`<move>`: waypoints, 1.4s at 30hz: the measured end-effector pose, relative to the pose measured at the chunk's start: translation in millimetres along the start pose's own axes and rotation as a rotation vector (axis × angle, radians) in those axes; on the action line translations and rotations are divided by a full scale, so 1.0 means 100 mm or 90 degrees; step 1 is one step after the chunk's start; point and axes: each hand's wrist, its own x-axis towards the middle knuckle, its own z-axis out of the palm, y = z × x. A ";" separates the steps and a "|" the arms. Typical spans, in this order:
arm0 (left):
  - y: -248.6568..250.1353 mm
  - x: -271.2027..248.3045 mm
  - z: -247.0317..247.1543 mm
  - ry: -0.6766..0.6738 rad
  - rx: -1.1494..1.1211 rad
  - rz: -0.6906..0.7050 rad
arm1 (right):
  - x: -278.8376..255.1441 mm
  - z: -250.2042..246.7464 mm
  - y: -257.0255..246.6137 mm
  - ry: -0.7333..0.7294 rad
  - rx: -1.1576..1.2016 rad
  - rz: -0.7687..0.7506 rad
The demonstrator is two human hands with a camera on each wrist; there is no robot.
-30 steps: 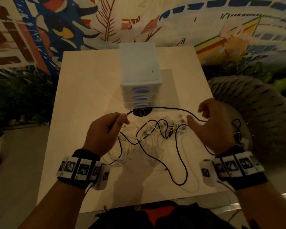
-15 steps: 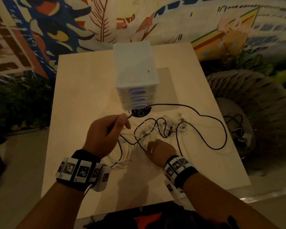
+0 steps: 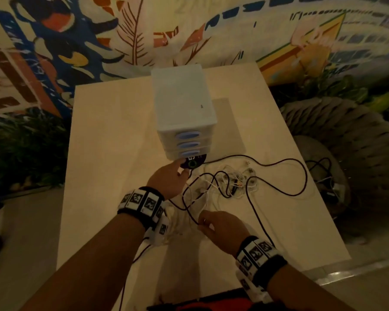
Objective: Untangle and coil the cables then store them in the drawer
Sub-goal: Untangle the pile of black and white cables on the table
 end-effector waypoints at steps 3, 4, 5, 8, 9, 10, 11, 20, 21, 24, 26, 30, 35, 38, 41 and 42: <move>-0.01 0.17 -0.02 -0.125 0.166 -0.013 | -0.05 -0.05 0.05 0.005 0.012 0.002; -0.06 0.20 -0.02 -0.143 0.180 -0.021 | -0.07 -0.06 0.07 0.009 0.017 0.004; -0.12 0.22 0.00 -0.143 0.182 -0.029 | -0.09 -0.05 0.08 0.013 0.025 0.006; -0.21 0.17 0.05 -0.068 0.199 -0.039 | -0.11 -0.04 0.07 0.019 0.053 0.004; -0.22 0.14 0.08 -0.024 0.194 -0.041 | -0.09 -0.04 0.06 0.018 0.055 0.002; -0.23 0.12 0.09 0.013 0.180 -0.048 | -0.06 -0.04 0.03 0.014 0.057 0.002; -0.25 0.10 0.10 0.034 0.160 -0.064 | -0.02 -0.04 0.00 0.011 0.064 0.002; -0.45 0.03 0.11 -0.057 0.049 -0.195 | 0.20 0.01 -0.13 0.044 0.062 -0.009; -0.46 0.03 0.11 -0.068 0.019 -0.191 | 0.21 0.02 -0.13 0.047 0.058 -0.007; -0.44 0.01 0.14 -0.077 -0.066 -0.171 | 0.25 0.04 -0.15 0.033 0.050 -0.009; -0.42 -0.02 0.15 -0.058 -0.098 -0.153 | 0.28 0.02 -0.16 0.007 0.043 -0.008; -0.39 -0.15 0.17 0.032 -0.095 -0.095 | 0.23 -0.24 -0.20 0.045 0.029 0.019; -0.34 -0.31 0.19 0.121 -0.115 -0.048 | 0.32 -0.84 -0.38 0.262 0.061 -0.111; -0.29 -0.35 0.20 0.150 -0.110 -0.050 | 0.63 -1.02 -0.39 0.236 -0.108 -0.217; -0.26 -0.40 0.18 0.157 -0.109 -0.055 | 0.81 -1.16 -0.31 0.148 -0.186 -0.185; -0.25 -0.41 0.18 0.159 -0.109 -0.060 | 0.83 -1.19 -0.26 0.156 -0.183 -0.176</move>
